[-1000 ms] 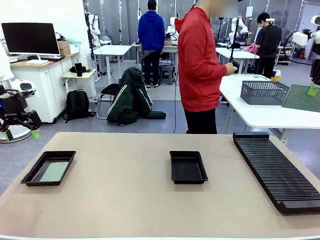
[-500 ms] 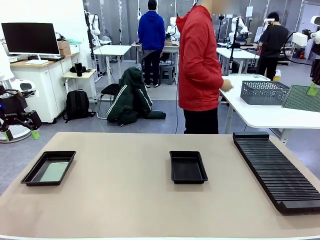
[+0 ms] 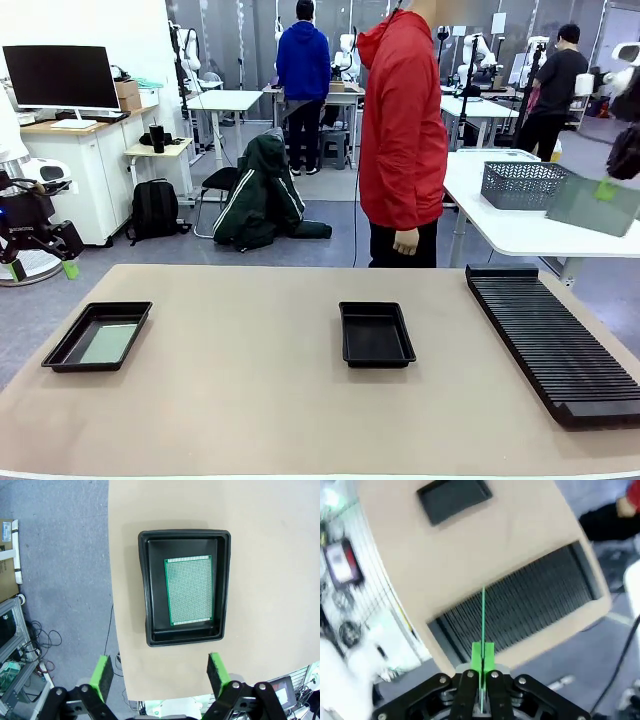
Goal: Inspect and transfer BCBs to ESD trays.
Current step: Pick up the Blank PCB from the PCB Rack and place it in the right ESD tray.
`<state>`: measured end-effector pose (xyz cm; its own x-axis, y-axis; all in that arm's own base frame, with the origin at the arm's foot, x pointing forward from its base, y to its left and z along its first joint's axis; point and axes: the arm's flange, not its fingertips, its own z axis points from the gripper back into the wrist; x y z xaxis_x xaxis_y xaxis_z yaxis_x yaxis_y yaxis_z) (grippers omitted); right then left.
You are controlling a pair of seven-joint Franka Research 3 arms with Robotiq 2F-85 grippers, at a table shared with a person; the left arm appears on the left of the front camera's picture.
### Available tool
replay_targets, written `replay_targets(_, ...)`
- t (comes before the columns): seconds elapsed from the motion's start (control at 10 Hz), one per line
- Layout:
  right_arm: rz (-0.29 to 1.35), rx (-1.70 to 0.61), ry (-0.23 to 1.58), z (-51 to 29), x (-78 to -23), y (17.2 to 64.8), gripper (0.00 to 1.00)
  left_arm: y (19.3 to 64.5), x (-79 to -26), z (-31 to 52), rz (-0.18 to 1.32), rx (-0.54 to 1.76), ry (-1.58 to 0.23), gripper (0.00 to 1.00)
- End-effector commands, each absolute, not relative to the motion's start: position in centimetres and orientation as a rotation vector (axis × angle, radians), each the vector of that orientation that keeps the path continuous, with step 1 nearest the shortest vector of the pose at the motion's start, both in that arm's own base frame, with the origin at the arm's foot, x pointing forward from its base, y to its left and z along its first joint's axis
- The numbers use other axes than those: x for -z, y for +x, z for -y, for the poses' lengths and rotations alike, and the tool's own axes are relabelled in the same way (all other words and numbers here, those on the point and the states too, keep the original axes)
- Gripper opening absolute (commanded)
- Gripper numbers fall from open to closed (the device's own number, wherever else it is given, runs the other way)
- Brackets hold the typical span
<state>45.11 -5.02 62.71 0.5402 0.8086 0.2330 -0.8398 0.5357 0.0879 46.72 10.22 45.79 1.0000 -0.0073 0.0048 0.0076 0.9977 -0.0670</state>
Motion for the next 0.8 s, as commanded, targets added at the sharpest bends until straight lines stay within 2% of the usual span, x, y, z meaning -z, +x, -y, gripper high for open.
replay_targets(0.0, 0.281, -0.638, 0.389, 2.4, -60.9, 47.2, 0.02, 46.6, -45.5, -10.3, 0.019, 0.012, -0.068, 1.0)
replay_targets(0.1, 0.314, -0.522, 0.438, 0.7, -59.5, 47.5, 0.02, 46.6, -45.5, -10.3, 0.019, 0.012, -0.068, 1.0)
replay_targets(0.5, 0.255, -0.135, 0.665, -9.9, -51.8, 48.4, 0.02, 46.6, -45.5, -10.3, 0.019, 0.012, -0.068, 1.0)
replay_targets(0.7, 0.238, -0.073, 0.801, -14.2, -47.4, 48.4, 0.02, 46.6, -45.5, -10.3, 0.019, 0.012, -0.068, 1.0)
